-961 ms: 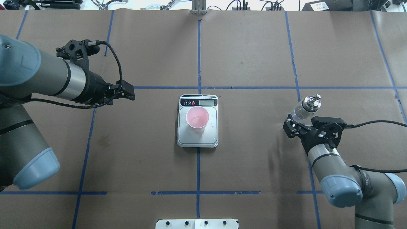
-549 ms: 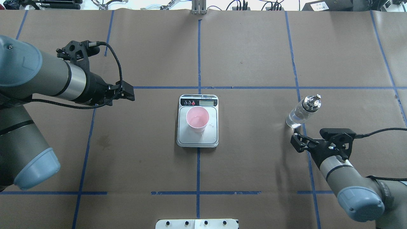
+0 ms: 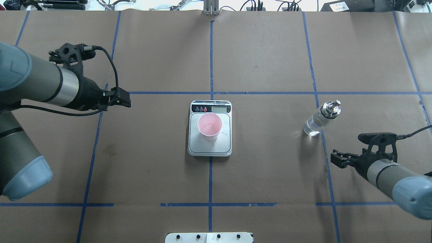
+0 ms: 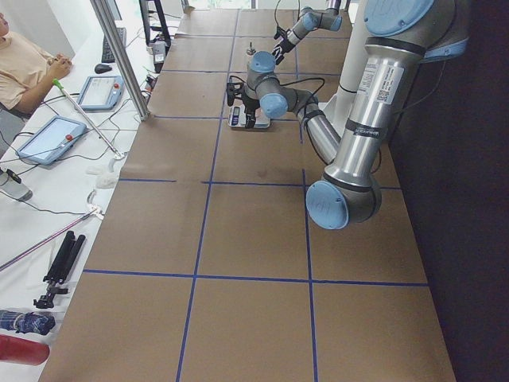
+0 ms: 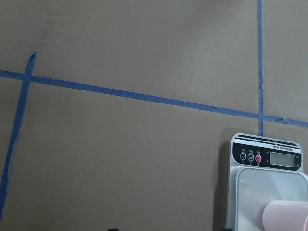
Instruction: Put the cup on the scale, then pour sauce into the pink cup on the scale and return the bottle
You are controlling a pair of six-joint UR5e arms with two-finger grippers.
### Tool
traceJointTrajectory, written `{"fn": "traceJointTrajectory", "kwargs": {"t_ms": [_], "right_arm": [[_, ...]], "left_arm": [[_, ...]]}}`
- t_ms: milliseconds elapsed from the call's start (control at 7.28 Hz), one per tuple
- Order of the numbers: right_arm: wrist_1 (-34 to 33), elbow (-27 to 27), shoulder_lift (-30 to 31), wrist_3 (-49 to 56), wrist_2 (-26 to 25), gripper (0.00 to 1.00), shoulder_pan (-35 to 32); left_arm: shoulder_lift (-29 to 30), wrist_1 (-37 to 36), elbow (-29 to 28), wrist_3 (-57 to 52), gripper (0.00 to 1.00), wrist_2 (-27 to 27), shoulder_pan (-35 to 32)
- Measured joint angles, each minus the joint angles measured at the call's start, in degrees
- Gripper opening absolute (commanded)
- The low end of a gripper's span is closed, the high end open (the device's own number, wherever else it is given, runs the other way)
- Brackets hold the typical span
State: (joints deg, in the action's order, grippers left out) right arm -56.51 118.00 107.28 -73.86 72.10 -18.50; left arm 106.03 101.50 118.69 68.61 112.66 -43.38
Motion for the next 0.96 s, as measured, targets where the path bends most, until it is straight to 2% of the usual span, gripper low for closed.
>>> {"fn": "traceJointTrajectory", "kwargs": {"t_ms": [549,824,961], "right_arm": [[-0.2,-3.5,0.1,20.8,16.9,1.0,-18.5],[-0.4,-9.2,-3.5,37.1,30.3,1.0,-34.0],[-0.7,-14.3,-7.1,44.7,36.9,1.0,-41.6]], "left_arm": [[-7.0,0.1,0.3,-19.5,0.77,0.5,-9.5],[-9.2,0.5,-2.6,-31.7,0.83,3.5,-16.5],[-9.5,0.7,-5.8,-38.9,0.84,7.7,-21.2]]}}
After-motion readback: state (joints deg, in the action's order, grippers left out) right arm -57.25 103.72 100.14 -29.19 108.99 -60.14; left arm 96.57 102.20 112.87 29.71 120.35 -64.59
